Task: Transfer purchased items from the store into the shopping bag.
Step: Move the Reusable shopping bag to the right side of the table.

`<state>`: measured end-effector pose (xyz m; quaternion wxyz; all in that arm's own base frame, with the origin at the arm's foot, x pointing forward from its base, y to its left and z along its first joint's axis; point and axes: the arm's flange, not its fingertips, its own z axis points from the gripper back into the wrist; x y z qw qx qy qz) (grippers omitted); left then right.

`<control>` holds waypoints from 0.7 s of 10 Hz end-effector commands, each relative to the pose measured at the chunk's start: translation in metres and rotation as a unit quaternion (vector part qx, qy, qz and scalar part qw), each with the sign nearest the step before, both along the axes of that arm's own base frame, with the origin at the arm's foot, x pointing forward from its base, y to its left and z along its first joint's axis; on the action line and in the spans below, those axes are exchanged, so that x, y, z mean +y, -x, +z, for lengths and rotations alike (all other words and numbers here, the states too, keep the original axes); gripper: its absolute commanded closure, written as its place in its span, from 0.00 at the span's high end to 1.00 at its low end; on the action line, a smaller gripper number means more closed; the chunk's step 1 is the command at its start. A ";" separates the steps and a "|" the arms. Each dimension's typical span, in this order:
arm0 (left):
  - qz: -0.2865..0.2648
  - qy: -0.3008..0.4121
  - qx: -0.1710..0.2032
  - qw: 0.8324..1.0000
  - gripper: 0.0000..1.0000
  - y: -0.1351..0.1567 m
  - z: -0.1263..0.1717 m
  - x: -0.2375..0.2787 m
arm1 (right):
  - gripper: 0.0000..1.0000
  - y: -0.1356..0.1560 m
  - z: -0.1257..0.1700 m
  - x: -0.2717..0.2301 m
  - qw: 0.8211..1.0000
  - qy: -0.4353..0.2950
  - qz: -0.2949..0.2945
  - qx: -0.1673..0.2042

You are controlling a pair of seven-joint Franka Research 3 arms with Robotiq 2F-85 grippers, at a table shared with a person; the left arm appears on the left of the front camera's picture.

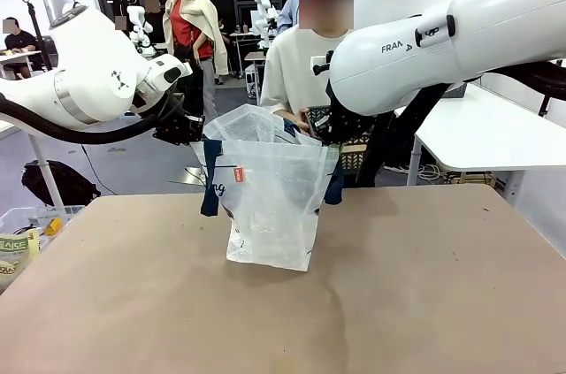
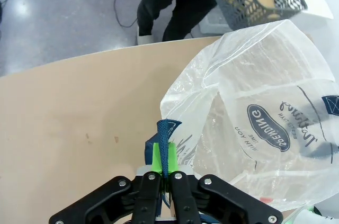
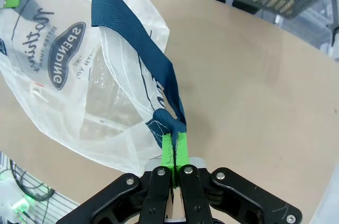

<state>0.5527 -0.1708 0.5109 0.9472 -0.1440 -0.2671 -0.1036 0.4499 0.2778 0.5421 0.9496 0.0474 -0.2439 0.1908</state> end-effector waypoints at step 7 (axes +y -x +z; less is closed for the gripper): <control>0.000 -0.004 -0.004 1.000 0.00 -0.004 0.002 0.003 | 0.00 0.001 -0.002 -0.004 1.000 -0.003 -0.003 -0.004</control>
